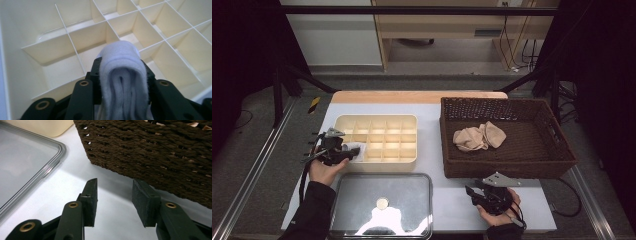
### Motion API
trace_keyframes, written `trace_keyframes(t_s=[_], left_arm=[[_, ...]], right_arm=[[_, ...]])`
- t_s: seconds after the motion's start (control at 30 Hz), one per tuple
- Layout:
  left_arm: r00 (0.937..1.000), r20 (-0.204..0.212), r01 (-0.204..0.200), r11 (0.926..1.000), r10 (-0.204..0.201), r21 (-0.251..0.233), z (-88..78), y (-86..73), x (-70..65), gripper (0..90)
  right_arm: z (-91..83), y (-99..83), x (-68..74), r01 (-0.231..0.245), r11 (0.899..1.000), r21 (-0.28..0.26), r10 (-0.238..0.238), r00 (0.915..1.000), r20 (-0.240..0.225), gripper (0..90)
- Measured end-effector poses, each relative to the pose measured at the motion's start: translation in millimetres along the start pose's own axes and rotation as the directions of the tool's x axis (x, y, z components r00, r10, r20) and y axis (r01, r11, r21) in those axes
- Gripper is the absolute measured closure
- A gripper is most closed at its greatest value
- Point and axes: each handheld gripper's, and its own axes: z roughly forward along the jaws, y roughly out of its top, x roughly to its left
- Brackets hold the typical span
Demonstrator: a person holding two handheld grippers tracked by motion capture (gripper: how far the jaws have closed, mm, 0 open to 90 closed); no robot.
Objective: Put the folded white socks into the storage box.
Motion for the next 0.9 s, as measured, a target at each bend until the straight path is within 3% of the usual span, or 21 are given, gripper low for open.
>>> trace_keyframes(t_s=[0.2,0.33,0.47,0.73,0.8,0.9], left_arm=[[0.9982,-0.044,-0.036,0.9967,0.040,0.073,-5.2,3.6,-4.8,68.5],[0.9945,-0.067,-0.070,0.9876,0.080,0.140,1.3,7.4,-12.0,69.4],[0.9966,-0.038,-0.065,0.9786,0.073,0.195,8.0,9.4,-12.5,69.8],[0.9968,-0.022,-0.069,0.9685,0.077,0.239,14.8,10.9,-12.5,69.9],[0.9973,-0.002,-0.070,0.9612,0.074,0.267,16.3,12.3,-11.6,69.9],[0.9970,0.008,-0.076,0.9561,0.076,0.283,18.2,13.3,-11.1,70.0]], right_arm=[[1.1,-0.3,-0.6,0.003,1.000,0.002,-0.003,1.0000,0.002,56.7],[1.3,-0.2,-0.5,-0.001,1.000,0.007,0.001,1.0000,0.000,56.7],[1.4,-0.2,-0.6,-0.003,1.000,0.009,0.003,1.0000,-0.002,56.7],[2.0,0.0,-0.2,0.000,1.000,0.011,0.000,1.0000,-0.005,56.7],[2.7,0.0,0.1,0.002,1.000,0.014,-0.002,1.0000,-0.008,56.7],[3.4,0.3,0.4,0.008,1.000,0.014,-0.007,0.9999,-0.011,56.7]])
